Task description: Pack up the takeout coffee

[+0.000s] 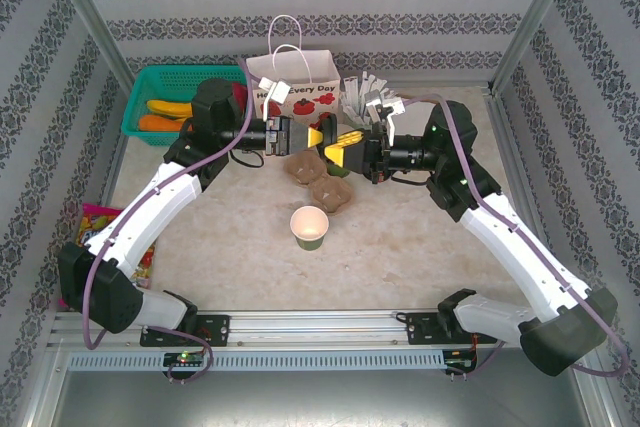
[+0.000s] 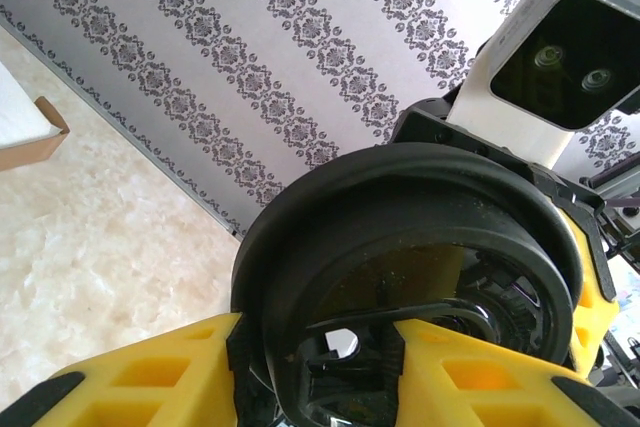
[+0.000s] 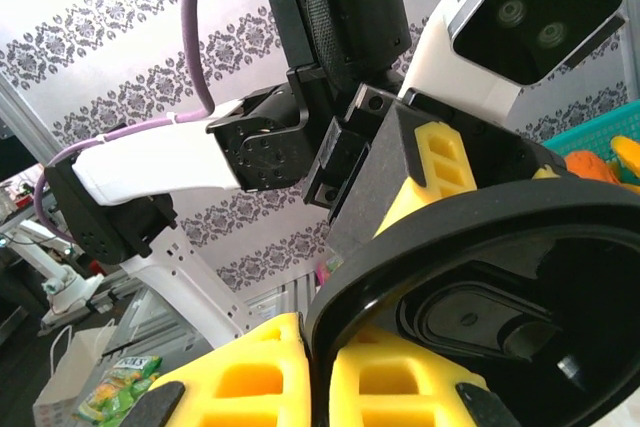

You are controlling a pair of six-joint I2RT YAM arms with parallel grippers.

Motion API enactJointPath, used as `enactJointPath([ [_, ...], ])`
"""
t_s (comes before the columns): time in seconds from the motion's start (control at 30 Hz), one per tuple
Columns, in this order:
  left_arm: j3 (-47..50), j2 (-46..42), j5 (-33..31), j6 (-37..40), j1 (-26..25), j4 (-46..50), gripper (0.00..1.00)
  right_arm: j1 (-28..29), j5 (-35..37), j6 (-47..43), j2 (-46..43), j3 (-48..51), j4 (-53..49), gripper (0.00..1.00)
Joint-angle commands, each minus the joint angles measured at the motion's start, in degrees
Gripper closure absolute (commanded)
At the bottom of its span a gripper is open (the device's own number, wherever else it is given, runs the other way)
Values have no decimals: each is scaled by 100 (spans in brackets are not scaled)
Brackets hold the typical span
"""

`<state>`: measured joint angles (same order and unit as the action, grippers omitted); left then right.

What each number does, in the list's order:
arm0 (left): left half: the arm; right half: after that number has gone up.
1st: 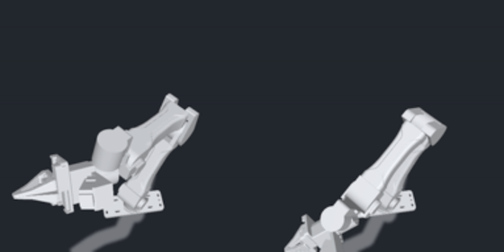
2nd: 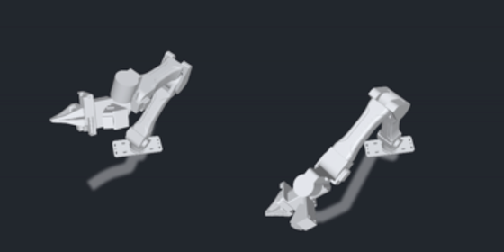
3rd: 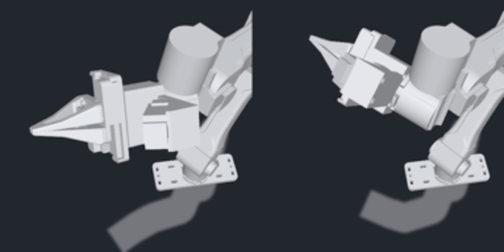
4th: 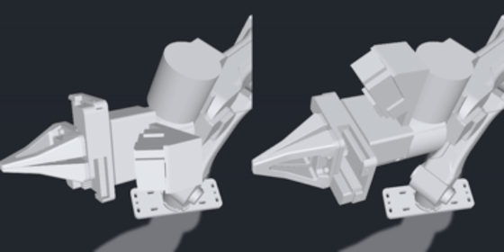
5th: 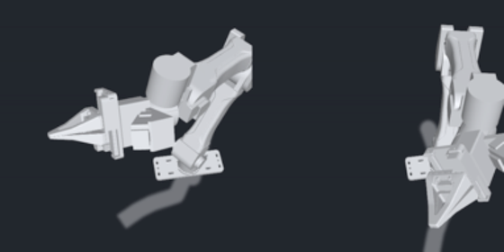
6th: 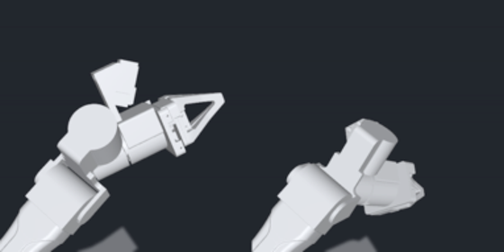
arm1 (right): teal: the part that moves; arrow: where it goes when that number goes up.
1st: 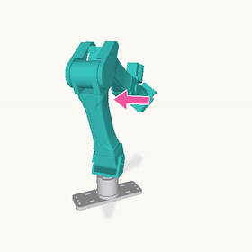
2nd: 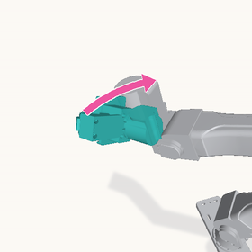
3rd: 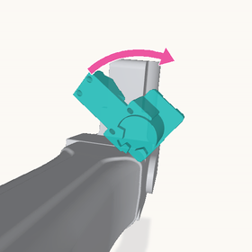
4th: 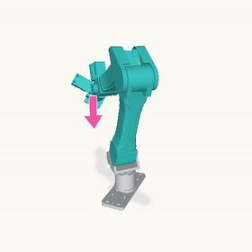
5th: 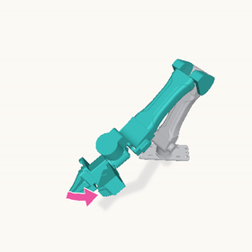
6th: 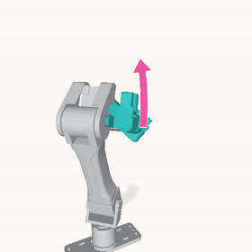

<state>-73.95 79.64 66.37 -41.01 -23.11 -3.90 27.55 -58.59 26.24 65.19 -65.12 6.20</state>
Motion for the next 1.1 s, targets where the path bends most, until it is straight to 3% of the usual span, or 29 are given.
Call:
enactJointPath([
  [0.0,81,-51,121,-135,50,-419,60,116,12,-208,-94,-62,343,98],
  [0.37,127,0,222,-249,52,-602,76,279,40,-389,-85,-44,453,99],
  [0.67,100,-58,137,-93,50,-440,100,277,35,-404,-103,2,419,99],
  [0.8,82,-179,-120,305,52,-13,100,260,162,-412,-111,54,376,92],
  [0.87,74,-255,-380,586,53,296,100,234,419,-401,-144,98,301,77],
  [0.93,25,-331,-788,904,52,755,100,164,838,-377,-224,181,186,49],
  [1.03,-38,-380,-1521,1316,51,1464,100,38,2168,-256,-444,453,-124,18],
  [1.07,-65,-379,-1774,1404,53,1705,100,-30,2588,-201,-525,565,-229,3],
])
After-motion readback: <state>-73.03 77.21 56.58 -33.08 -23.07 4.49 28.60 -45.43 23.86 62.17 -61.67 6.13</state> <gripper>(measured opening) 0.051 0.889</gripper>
